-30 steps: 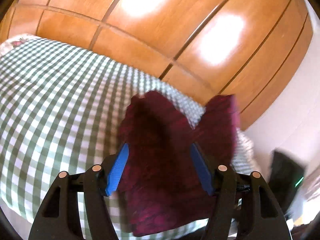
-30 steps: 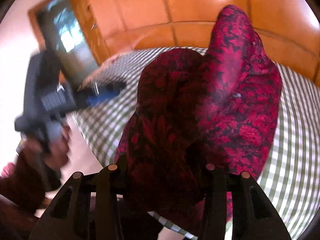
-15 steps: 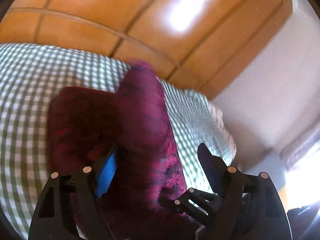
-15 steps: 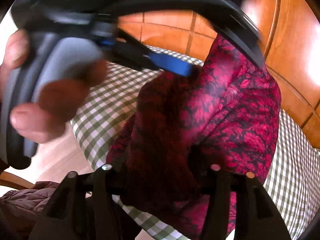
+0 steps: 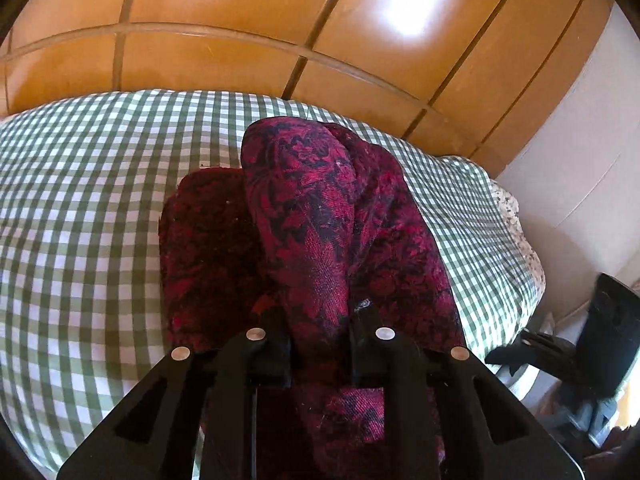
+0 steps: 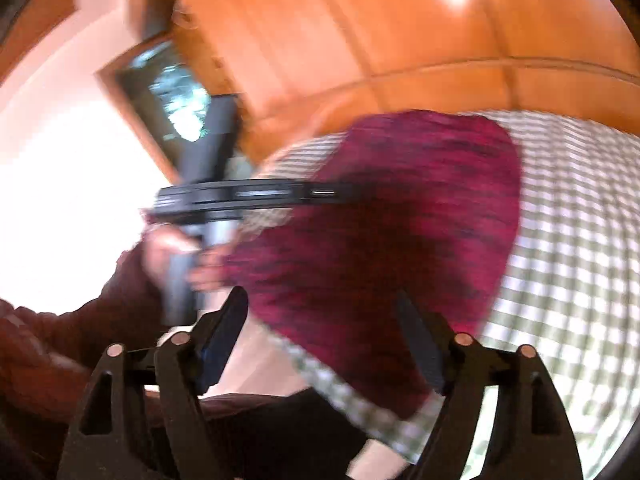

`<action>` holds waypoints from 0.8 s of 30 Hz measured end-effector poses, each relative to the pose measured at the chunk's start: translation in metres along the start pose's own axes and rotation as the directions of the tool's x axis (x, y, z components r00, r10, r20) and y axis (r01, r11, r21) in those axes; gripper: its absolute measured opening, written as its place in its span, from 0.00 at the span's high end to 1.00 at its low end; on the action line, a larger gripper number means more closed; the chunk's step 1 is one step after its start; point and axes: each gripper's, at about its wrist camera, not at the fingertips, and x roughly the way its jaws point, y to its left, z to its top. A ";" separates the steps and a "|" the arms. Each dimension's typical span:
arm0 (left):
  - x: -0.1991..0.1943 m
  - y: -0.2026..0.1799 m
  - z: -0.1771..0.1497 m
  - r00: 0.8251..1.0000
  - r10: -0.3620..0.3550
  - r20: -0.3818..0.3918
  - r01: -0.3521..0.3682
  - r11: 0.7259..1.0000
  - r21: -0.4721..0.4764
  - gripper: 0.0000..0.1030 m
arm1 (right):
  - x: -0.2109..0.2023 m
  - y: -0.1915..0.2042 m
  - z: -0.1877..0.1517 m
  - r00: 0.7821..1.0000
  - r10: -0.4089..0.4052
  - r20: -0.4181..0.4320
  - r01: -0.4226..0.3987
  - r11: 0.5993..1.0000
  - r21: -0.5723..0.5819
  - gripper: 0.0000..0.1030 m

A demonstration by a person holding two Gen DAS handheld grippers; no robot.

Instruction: Fold small clothes

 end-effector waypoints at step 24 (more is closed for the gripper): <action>-0.024 0.052 -0.072 0.978 0.201 0.053 -0.189 0.966 -0.174 0.44 | 0.064 -0.016 0.079 1.000 -0.016 0.016 0.015 0.999 0.030 0.21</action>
